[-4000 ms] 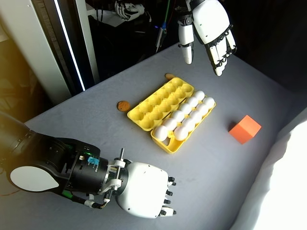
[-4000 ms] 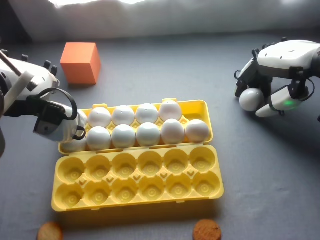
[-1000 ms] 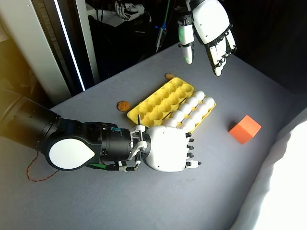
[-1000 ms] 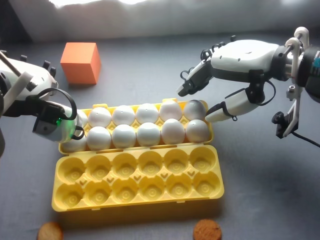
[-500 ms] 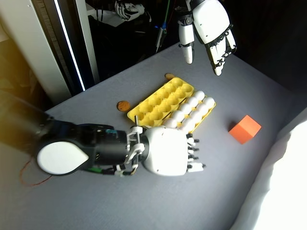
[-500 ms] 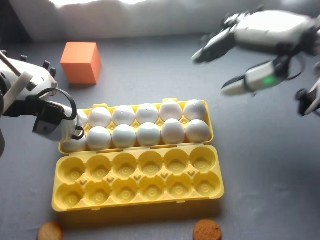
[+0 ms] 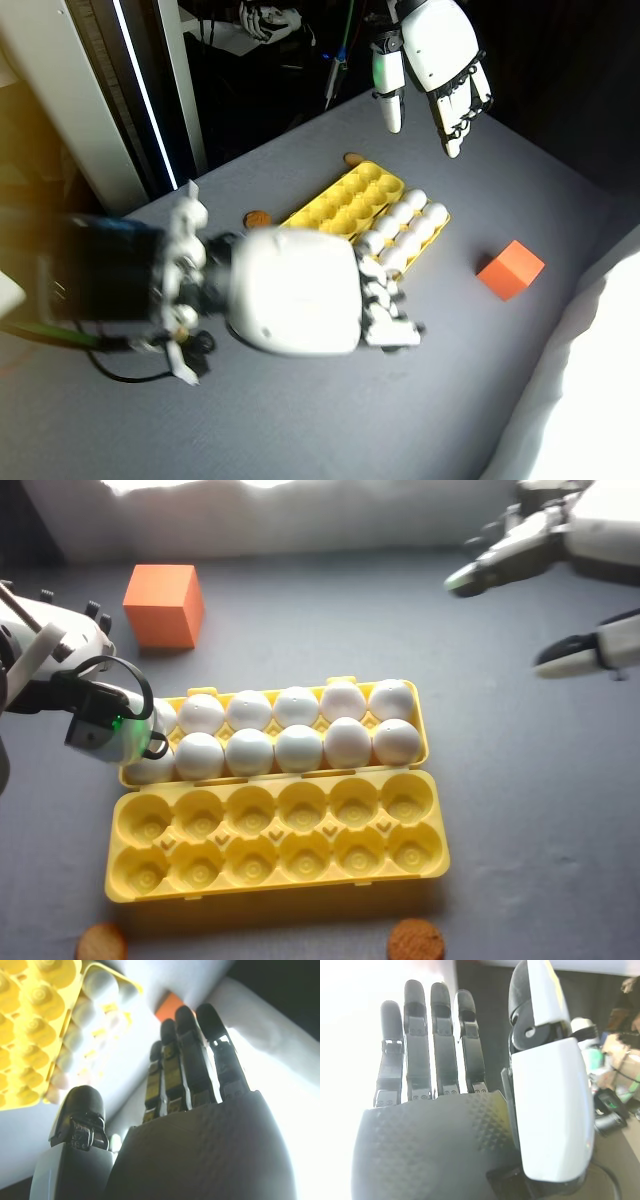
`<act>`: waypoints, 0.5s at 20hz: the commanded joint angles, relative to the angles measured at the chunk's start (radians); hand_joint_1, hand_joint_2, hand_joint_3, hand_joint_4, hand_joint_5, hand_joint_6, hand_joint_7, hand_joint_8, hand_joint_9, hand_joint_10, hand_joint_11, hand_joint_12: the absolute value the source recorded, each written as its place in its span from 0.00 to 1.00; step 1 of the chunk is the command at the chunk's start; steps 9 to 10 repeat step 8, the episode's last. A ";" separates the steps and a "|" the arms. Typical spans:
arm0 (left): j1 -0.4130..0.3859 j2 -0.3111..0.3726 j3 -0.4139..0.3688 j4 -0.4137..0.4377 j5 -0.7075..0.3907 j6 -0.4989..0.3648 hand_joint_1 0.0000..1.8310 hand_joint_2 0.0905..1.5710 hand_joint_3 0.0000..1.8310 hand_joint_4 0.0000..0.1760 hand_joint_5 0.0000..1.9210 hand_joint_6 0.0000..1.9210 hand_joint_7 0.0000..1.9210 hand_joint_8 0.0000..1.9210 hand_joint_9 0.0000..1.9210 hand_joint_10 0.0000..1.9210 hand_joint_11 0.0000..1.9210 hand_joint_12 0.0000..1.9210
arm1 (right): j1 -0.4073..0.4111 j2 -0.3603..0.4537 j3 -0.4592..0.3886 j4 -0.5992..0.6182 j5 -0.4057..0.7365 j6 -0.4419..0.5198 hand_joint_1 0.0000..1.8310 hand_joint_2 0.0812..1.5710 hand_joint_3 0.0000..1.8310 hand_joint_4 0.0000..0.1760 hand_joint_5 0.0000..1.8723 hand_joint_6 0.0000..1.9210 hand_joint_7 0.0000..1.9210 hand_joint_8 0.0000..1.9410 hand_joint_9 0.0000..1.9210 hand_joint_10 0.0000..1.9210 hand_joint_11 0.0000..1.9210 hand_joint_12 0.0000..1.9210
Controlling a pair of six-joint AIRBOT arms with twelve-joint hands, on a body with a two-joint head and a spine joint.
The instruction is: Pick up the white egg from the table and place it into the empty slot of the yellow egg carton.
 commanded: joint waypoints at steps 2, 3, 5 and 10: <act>-0.010 0.009 0.002 0.091 0.011 0.002 0.00 0.89 0.00 0.00 0.10 0.00 0.18 0.00 0.21 0.00 0.00 0.65 | 0.003 0.064 -0.042 0.019 0.041 0.010 0.48 0.65 0.00 0.00 0.26 0.00 0.30 0.00 0.30 0.00 0.01 0.68; -0.010 0.009 0.002 0.091 0.011 0.002 0.00 0.89 0.00 0.00 0.10 0.00 0.18 0.00 0.21 0.00 0.00 0.65 | 0.002 0.080 -0.056 0.001 0.033 0.010 0.48 0.65 0.00 0.00 0.26 0.00 0.30 0.00 0.30 0.00 0.01 0.68; -0.010 0.009 0.002 0.091 0.011 0.002 0.00 0.89 0.00 0.00 0.09 0.00 0.17 0.00 0.20 0.00 0.00 0.65 | 0.002 0.120 -0.094 -0.068 0.023 0.010 0.50 0.64 0.00 0.00 0.26 0.00 0.29 0.00 0.29 0.00 0.01 0.68; -0.010 0.009 0.002 0.091 0.010 0.002 0.00 0.89 0.00 0.00 0.10 0.00 0.19 0.01 0.21 0.00 0.00 0.66 | 0.002 0.159 -0.121 -0.102 0.041 0.011 0.48 0.65 0.00 0.00 0.21 0.00 0.25 0.00 0.25 0.00 0.00 0.64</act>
